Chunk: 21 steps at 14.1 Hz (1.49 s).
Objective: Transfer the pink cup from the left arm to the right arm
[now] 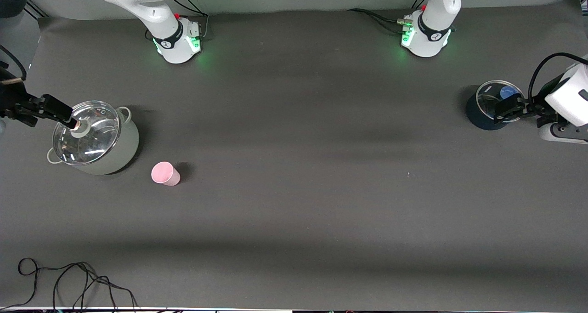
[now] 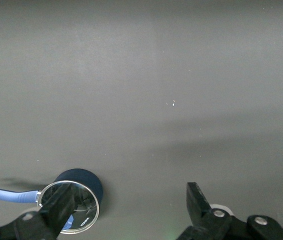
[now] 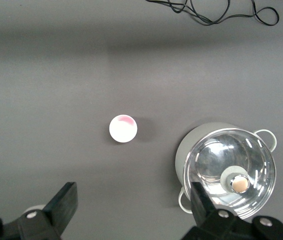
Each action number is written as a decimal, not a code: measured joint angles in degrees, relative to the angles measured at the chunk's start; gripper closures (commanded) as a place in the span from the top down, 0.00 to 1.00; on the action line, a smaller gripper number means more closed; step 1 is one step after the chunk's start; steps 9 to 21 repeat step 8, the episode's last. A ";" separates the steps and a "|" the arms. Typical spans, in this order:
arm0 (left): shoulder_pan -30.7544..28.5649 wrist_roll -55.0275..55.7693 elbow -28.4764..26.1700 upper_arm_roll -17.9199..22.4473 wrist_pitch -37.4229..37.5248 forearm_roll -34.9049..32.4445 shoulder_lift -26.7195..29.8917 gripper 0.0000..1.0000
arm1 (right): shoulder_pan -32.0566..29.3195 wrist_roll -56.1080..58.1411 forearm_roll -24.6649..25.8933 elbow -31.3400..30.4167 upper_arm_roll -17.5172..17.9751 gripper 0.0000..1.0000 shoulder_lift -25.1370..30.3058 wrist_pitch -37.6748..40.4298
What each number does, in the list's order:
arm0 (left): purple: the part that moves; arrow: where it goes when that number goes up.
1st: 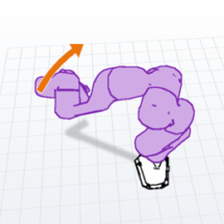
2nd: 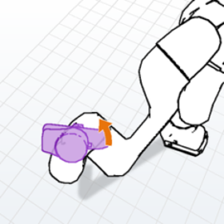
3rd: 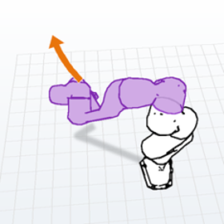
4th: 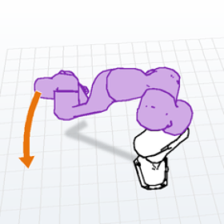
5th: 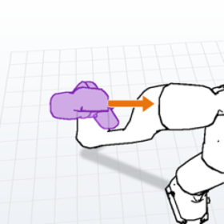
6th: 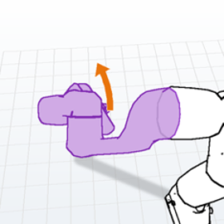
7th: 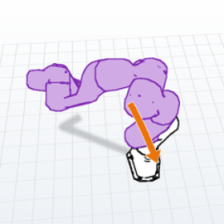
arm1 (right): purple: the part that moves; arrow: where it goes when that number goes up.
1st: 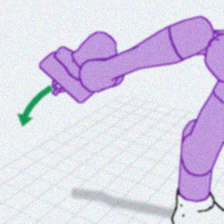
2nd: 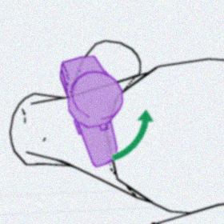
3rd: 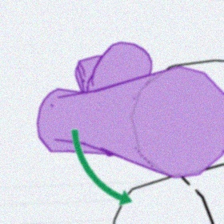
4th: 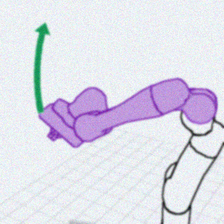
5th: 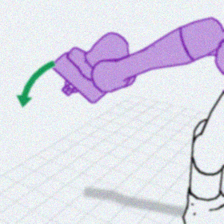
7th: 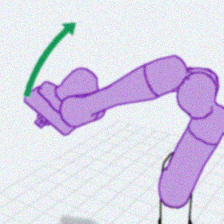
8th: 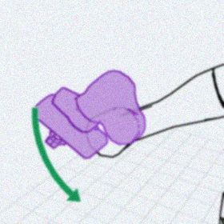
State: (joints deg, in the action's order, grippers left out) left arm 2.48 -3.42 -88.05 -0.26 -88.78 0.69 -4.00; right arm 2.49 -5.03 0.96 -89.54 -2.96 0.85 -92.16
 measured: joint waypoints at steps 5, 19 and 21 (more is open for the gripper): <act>0.00 -0.01 0.03 0.05 0.00 0.00 -0.10 1.00 | 0.00 0.00 -1.48 1.04 -0.01 1.00 -0.05 1.49; 0.00 -0.01 0.03 0.14 0.00 0.00 -0.24 1.00 | 0.00 0.00 -1.52 1.04 -0.01 1.00 -0.15 1.58; 0.00 -0.01 0.03 0.14 0.00 0.00 -0.24 1.00 | 0.00 0.00 -1.52 1.04 -0.01 1.00 -0.15 1.58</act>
